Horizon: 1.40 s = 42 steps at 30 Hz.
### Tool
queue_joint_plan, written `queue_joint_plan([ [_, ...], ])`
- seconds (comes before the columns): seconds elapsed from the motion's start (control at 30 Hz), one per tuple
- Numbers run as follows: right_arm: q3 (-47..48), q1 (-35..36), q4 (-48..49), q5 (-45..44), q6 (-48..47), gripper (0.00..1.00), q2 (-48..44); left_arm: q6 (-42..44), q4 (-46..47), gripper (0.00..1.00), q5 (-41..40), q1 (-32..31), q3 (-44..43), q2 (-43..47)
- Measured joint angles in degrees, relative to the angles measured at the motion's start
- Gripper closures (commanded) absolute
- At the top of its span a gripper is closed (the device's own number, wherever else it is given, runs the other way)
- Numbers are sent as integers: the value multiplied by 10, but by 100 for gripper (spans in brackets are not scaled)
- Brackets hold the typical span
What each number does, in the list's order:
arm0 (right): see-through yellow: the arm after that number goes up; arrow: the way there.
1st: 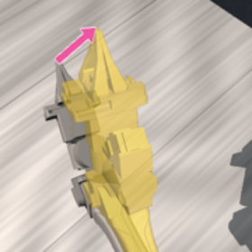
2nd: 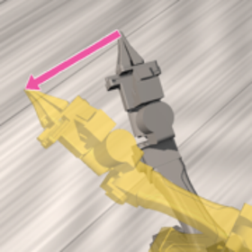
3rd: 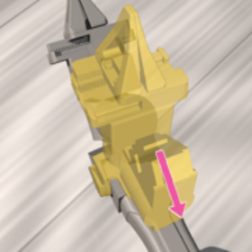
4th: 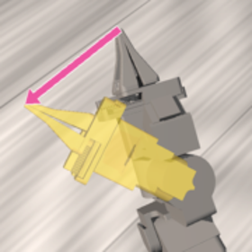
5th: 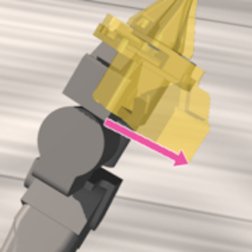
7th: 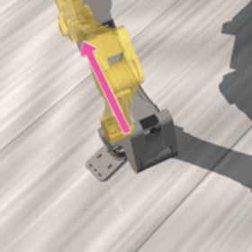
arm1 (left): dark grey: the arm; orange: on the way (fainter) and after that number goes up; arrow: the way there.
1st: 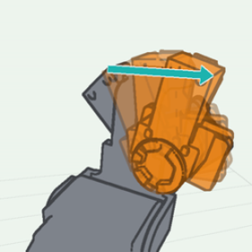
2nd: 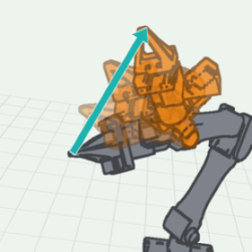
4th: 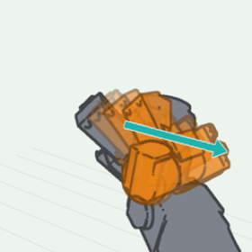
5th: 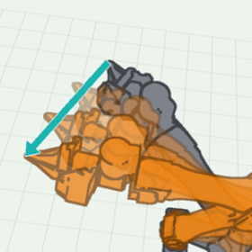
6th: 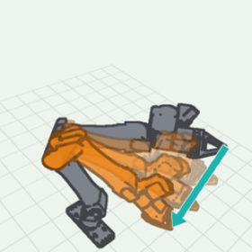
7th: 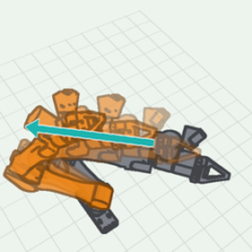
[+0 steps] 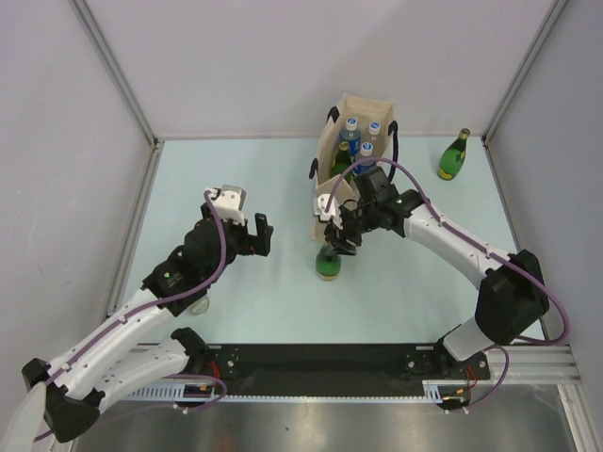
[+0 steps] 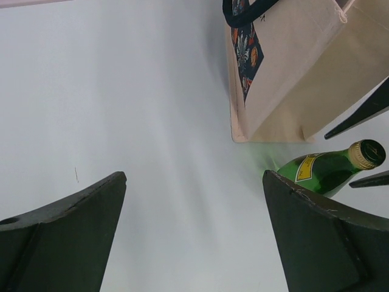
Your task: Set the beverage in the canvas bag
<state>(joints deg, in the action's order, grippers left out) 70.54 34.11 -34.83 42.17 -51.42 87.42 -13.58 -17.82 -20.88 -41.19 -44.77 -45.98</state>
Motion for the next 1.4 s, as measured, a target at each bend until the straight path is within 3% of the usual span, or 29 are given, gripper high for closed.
queue_joint_plan([
  [0.17,0,6,-1,0,0,55,1,0,0,0,0,1,0,0],
  [0.23,1,8,-2,0,-1,64,1,0,0,0,0,1,0,-1],
  [0.37,3,12,-8,3,-1,93,1,0,0,0,0,1,0,-1],
  [0.47,7,13,-17,3,-3,100,1,0,0,0,0,2,0,-1],
  [0.73,92,14,-92,-5,45,100,1,0,0,0,1,4,0,-1],
  [1.07,336,14,-90,-20,193,100,2,0,-4,0,1,6,0,-1],
  [1.4,572,-33,-43,-84,316,100,83,0,-9,0,1,7,0,0],
])
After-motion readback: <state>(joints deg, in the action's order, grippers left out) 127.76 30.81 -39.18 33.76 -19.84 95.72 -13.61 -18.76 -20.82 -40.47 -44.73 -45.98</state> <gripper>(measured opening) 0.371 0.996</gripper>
